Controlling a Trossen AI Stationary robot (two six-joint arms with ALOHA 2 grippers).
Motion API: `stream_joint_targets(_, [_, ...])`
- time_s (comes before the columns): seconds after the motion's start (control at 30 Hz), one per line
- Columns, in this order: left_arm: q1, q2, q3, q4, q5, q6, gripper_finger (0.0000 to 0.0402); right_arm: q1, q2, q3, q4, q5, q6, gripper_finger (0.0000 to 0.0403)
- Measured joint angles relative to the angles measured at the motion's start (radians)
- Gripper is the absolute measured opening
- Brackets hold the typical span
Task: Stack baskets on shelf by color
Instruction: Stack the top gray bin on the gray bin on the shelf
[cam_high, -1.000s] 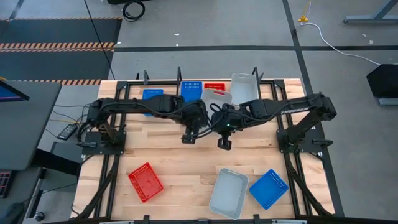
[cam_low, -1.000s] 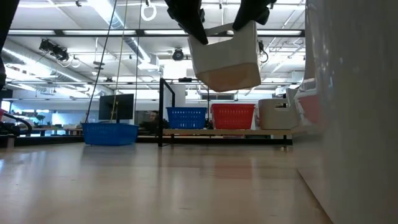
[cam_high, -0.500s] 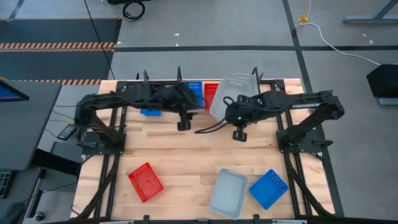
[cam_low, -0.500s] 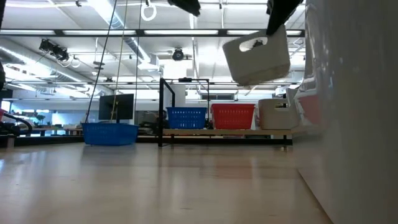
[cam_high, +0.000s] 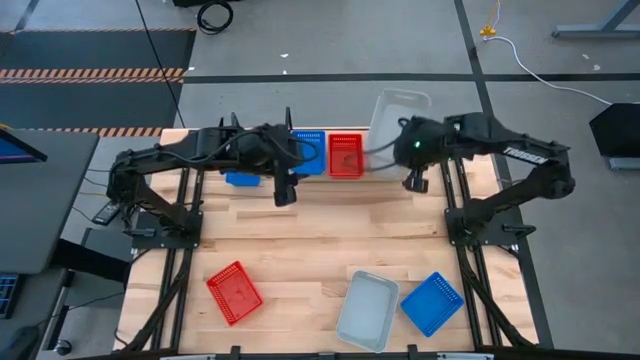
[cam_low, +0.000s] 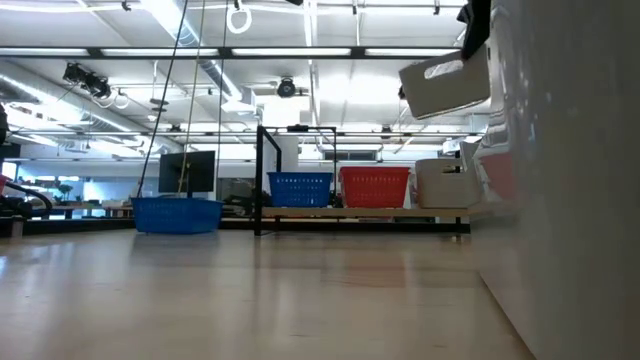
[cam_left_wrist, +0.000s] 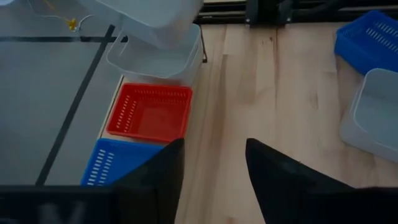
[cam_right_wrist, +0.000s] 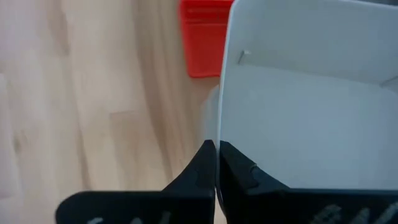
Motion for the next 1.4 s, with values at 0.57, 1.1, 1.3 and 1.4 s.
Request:
stream_joint_targets(0.57, [-0.069, -0.007, -0.002, -0.060, -0.150, -0.046, 0.0154, -0.150, -0.007, -0.188, 0.151, -0.195, -0.172, 0.0005])
stream_joint_targets(1.1, [-0.069, -0.061, -0.002, -0.090, -0.153, -0.150, 0.0145, -0.235, -0.039, -0.247, 0.220, -0.214, -0.307, 0.0005])
stream_joint_targets(1.3, [-0.066, -0.062, -0.002, -0.087, -0.156, -0.170, 0.0142, -0.320, -0.045, -0.248, 0.195, -0.228, -0.364, 0.0005])
stream_joint_targets(1.4, [-0.066, -0.062, -0.002, -0.084, -0.165, -0.180, 0.0142, -0.356, -0.030, -0.248, 0.196, -0.250, -0.397, 0.0005])
